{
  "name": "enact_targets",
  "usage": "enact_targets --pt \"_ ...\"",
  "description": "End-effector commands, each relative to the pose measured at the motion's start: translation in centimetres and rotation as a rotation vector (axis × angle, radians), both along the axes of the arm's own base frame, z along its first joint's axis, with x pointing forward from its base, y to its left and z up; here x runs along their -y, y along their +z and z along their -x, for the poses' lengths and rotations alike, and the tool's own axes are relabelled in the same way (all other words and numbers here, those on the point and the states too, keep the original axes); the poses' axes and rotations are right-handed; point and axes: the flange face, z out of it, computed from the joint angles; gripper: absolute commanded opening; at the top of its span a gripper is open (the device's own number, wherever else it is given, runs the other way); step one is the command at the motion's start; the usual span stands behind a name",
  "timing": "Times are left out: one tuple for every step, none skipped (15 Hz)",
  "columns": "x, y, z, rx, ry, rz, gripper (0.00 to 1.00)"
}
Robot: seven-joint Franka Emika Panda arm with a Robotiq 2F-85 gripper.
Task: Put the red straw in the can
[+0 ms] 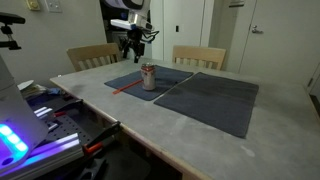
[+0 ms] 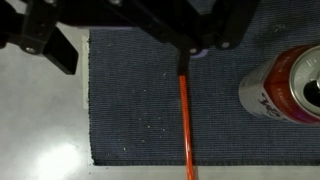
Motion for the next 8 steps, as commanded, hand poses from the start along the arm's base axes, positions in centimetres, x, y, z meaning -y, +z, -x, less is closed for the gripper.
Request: enact_targets --pt "0.0 0.1 -0.1 0.0 0.0 0.0 1.0" --pt "0.0 0.1 -0.1 0.0 0.0 0.0 1.0" --pt "-0.1 -0.2 -0.1 0.006 0.013 -0.006 1.0" --pt "-0.1 -0.4 -0.1 0.019 0.014 0.003 1.0" --pt "-0.2 -0.6 0.0 0.05 0.03 0.027 1.0" --pt "-0.2 -0.8 -0.1 0.075 0.044 0.019 1.0" --pt "0.0 -1.2 -0.1 0.107 0.048 0.03 1.0" --pt "0.2 -1.4 -0.2 0.131 0.052 0.031 1.0"
